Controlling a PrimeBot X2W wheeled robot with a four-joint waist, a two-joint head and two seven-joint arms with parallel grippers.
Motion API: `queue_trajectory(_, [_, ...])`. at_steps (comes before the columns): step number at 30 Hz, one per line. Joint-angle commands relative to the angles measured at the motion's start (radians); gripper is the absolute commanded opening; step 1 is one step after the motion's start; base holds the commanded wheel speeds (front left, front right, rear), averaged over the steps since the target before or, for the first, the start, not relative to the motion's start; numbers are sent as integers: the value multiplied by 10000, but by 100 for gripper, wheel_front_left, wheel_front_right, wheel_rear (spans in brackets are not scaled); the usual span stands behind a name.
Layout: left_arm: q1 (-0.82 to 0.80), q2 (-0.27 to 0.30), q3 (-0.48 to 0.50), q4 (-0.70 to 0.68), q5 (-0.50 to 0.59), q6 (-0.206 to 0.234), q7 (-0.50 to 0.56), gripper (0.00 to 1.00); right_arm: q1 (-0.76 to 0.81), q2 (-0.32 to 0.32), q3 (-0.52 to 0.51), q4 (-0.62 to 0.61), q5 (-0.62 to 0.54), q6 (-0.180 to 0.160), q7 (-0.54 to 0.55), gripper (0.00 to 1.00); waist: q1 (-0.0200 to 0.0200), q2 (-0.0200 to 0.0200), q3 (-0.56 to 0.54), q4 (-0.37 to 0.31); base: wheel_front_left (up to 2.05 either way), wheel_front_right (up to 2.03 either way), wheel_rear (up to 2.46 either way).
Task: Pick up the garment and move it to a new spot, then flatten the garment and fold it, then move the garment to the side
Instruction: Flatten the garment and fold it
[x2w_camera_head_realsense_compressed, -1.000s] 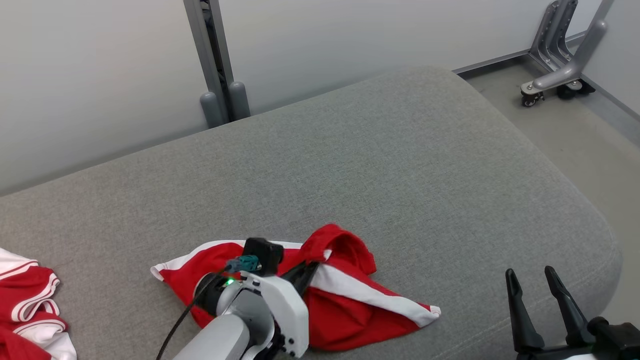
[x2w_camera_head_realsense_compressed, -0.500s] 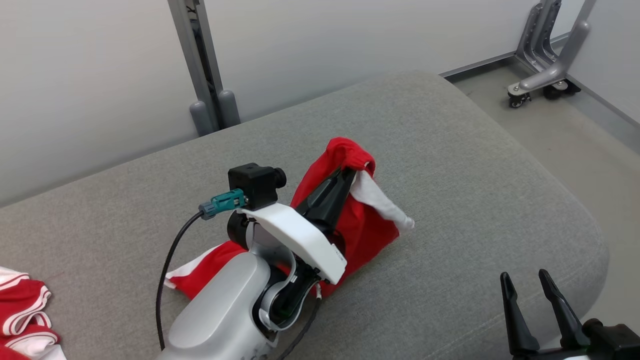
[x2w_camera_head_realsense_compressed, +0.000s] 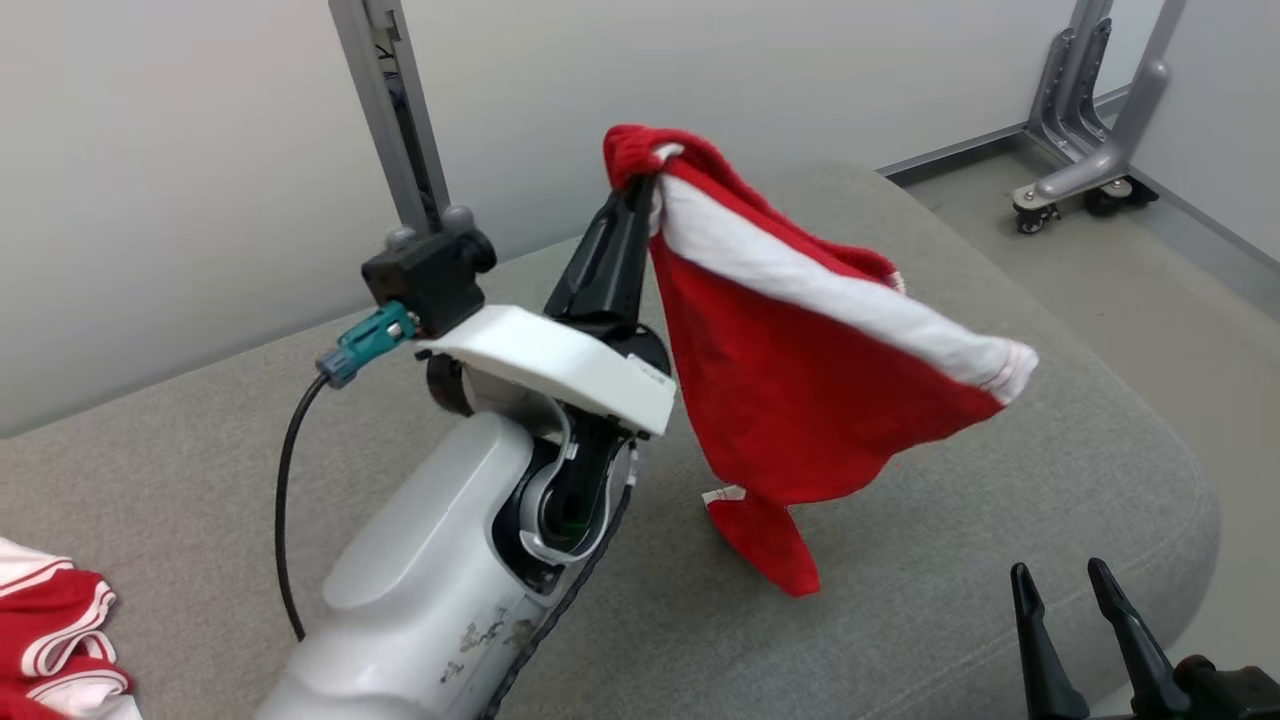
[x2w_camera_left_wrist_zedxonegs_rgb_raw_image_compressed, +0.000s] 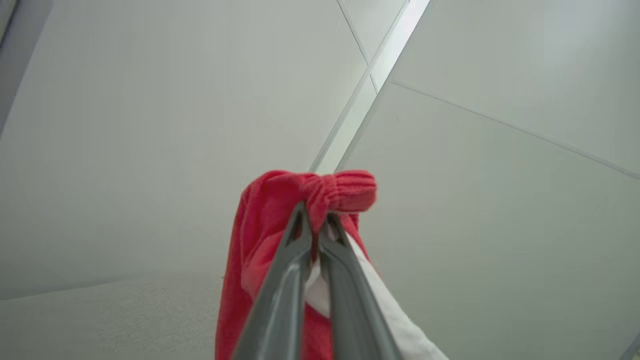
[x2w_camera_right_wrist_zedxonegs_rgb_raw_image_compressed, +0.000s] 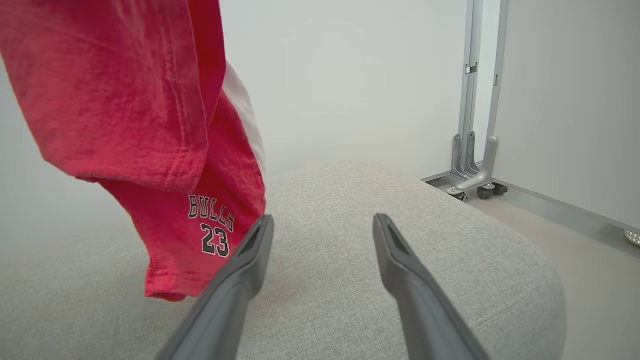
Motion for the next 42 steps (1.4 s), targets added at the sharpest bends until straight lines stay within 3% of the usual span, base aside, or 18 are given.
queue_trajectory(1, [685,72,335,399,-36,211,-72,0,-45,-49,-50,-19,9,12,-17,100,0,-1,90,275,0,0,0])
queue_trajectory(9, [3363,45,2099,1258,577,336,-90,0,-169,-46,1,-73,-93,14,-17,100,0,-1,405,1138,0,0,0])
queue_trajectory(18, [5307,54,3187,1201,923,296,-90,0,-553,-46,-96,-131,-284,12,-17,100,0,-1,775,2246,0,0,0])
queue_trajectory(22, [6005,50,2809,1035,716,492,-90,0,-560,-47,-2,-96,-266,12,-17,100,0,-1,874,2662,0,0,0])
queue_trajectory(25, [6373,58,2334,955,-12,581,-80,0,-646,-47,37,-96,-221,12,-17,100,0,-1,955,2901,0,0,0])
queue_trajectory(35, [6335,52,401,1359,-1620,478,-71,0,-715,-49,-12,-55,-230,12,-17,100,0,-1,1106,3444,0,0,0])
queue_trajectory(36, [6242,55,381,1402,-1703,477,-71,7,-711,-49,5,-41,-216,12,-17,100,0,-1,1113,3485,0,0,0])
queue_trajectory(37, [6151,64,447,1422,-1741,485,-71,61,-720,-49,16,-28,-195,12,-17,100,0,-1,1129,3524,0,0,0])
queue_trajectory(38, [6097,65,485,1434,-1672,515,-71,100,-740,-49,35,-20,-170,12,-17,100,0,-1,1139,3555,0,0,0])
queue_trajectory(42, [5912,98,527,1333,-669,548,-73,100,-780,-49,72,-14,-122,12,-17,100,0,-1,1156,3632,0,0,0])
